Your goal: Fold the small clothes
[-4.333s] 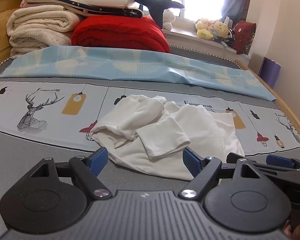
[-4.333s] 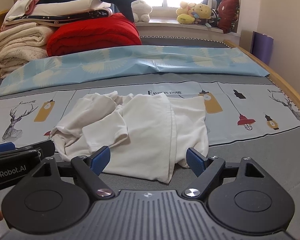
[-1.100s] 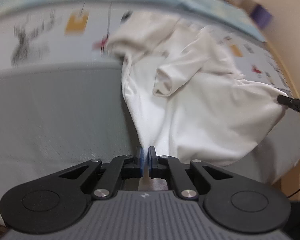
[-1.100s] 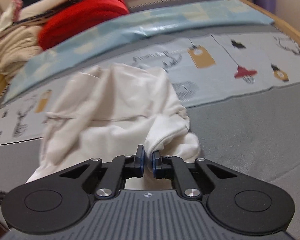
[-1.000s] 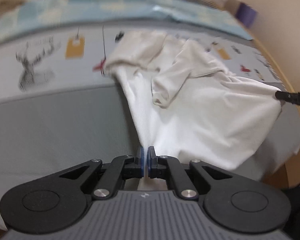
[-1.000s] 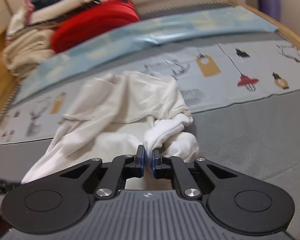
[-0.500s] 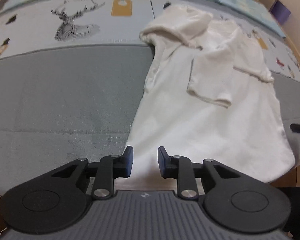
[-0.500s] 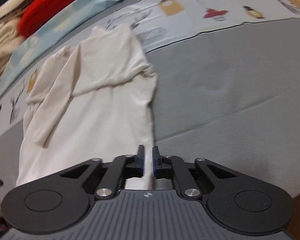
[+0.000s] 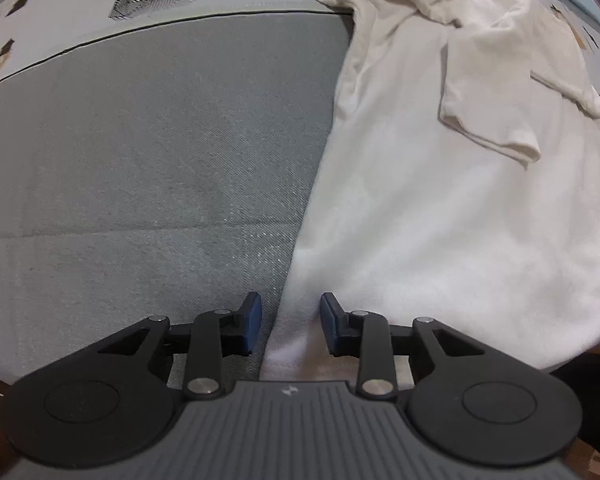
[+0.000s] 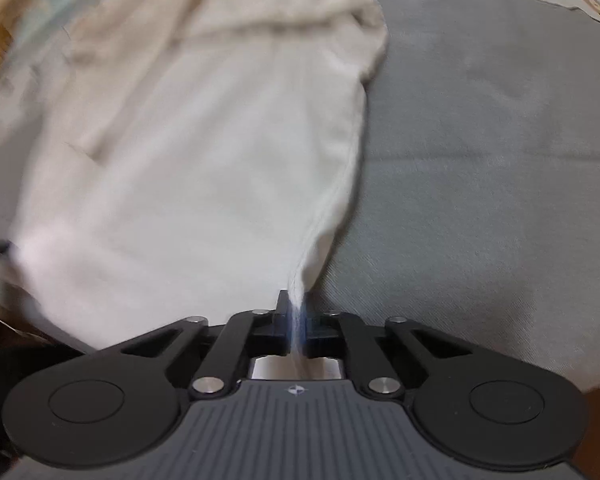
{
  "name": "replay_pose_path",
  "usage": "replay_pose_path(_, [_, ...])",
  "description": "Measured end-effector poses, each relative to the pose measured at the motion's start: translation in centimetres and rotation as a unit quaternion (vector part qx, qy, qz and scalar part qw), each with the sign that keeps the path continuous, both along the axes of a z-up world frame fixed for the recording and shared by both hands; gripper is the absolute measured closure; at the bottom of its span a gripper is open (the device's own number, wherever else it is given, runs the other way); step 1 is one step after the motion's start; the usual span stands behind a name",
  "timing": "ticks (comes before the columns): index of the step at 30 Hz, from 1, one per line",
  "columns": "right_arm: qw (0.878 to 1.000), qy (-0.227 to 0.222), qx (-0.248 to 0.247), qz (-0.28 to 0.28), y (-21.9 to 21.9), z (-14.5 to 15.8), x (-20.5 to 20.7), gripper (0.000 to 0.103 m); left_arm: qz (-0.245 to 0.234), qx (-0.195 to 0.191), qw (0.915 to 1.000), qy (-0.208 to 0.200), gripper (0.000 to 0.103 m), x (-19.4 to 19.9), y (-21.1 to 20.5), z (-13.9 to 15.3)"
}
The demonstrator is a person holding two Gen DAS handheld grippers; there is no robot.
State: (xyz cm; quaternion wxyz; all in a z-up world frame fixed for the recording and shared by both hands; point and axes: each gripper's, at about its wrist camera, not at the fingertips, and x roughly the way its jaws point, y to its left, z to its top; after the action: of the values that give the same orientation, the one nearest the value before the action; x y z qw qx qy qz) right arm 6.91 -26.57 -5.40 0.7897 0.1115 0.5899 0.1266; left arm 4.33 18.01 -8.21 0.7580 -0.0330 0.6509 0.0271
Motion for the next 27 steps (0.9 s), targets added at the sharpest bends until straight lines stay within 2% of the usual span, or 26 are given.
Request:
replay_pose_path(2, [0.992,-0.083,0.015,-0.093,-2.2,2.0,0.7,0.100,0.001,0.004,0.9999,-0.017,0.072,0.1,0.1,0.4])
replay_pose_path(3, [0.986,-0.106,-0.013,-0.130,-2.9,2.3,0.9,0.097,0.005,0.004,0.9997,-0.022,0.072,0.1,0.1,0.6])
replay_pose_path(4, [0.982,-0.108,-0.052,-0.145,-3.0,2.3,1.1,0.091,0.008,0.004,0.9997,-0.025,0.072,0.2,0.3,0.7])
replay_pose_path(5, [0.984,-0.090,-0.069,-0.139,-3.0,1.8,1.4,0.084,0.010,-0.001,0.9997,-0.024,0.072,0.2,0.4,0.7])
replay_pose_path(7, [0.992,-0.047,-0.042,-0.112,-3.1,0.6,1.6,0.084,0.010,-0.020,0.9996,-0.018,0.072,0.1,0.4,0.8])
replay_pose_path(10, [0.993,-0.052,-0.058,-0.092,-2.9,0.8,1.0,0.083,-0.008,-0.044,0.9988,-0.019,0.072,0.3,-0.6,0.8])
replay_pose_path(12, [0.993,-0.046,-0.039,-0.103,-3.9,0.5,0.8,0.073,-0.018,-0.052,0.9983,-0.018,0.070,0.4,-1.1,0.8])
replay_pose_path(15, [0.993,-0.027,-0.018,-0.110,-4.2,-0.6,0.9,0.070,-0.029,-0.047,0.9985,-0.001,0.070,0.3,-1.7,0.1])
replay_pose_path(19, [0.997,-0.009,-0.043,-0.056,-3.0,-1.6,0.5,0.069,-0.046,-0.046,0.9978,0.011,0.070,0.1,-2.5,-0.5])
replay_pose_path(23, [0.996,-0.027,-0.083,-0.027,-2.0,-1.9,0.6,0.068,-0.059,-0.036,0.9974,0.019,0.074,-0.2,-2.9,-1.0])
replay_pose_path(25, [0.995,-0.036,-0.092,-0.011,-1.7,-1.7,0.4,0.070,-0.075,-0.032,0.9965,0.020,0.090,-0.2,-3.6,-1.2])
replay_pose_path(26, [0.995,-0.044,-0.095,-0.002,-1.5,-1.6,0.2,0.082,-0.084,-0.037,0.9957,0.016,0.100,-0.4,-4.0,-1.0])
replay_pose_path(27, [0.994,-0.051,-0.094,0.007,-1.4,-1.3,0.0,0.095,-0.093,-0.039,0.9949,0.006,0.100,-0.5,-4.3,-0.5])
